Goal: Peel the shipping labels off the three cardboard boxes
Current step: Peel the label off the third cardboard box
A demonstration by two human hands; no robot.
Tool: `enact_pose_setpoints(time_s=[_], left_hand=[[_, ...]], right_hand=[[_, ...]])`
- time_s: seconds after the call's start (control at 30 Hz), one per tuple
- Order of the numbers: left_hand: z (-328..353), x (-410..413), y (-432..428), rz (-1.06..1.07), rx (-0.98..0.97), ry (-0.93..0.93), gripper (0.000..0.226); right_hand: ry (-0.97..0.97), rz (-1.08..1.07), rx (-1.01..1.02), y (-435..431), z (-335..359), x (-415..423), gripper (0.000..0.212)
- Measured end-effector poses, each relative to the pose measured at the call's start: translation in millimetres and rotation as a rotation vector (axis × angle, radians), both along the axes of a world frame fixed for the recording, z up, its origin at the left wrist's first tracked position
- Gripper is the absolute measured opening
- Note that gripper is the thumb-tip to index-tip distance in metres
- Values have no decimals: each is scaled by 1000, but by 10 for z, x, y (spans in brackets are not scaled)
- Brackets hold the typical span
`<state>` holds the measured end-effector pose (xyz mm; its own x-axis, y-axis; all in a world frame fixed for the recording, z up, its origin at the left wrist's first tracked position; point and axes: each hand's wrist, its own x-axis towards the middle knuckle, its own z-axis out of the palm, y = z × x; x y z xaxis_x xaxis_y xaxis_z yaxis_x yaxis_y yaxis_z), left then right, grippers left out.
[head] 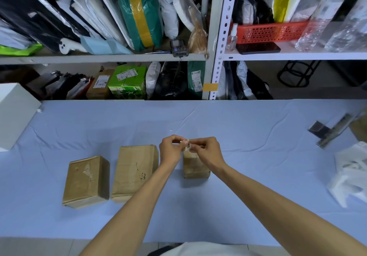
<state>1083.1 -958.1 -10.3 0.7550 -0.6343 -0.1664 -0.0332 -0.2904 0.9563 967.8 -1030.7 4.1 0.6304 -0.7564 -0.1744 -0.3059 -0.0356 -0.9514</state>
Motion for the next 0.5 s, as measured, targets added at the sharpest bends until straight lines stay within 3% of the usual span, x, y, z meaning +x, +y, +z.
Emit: enact_pose_setpoints(time_s=[0.13,0.3,0.37,0.43,0.5], left_hand=[[-5,25,-2,-34,-14,50,2],[2,-50,-24,-52,-129,280,13],[10,-64,-27,-72,-158,300,10],[11,-59,-31,-63,-165,353,24],[11,-50,-30,-48,-177,399,24]], right_hand=[[-49,-13,62,-46,-19,0,19],[-93,-197,205,-181,-34,-22,26],[-102,-199,236,-215,-19,-17,20],[-115,-189,259,-223,0,-12,11],[-112,-182,278,-230,18,-23,11]])
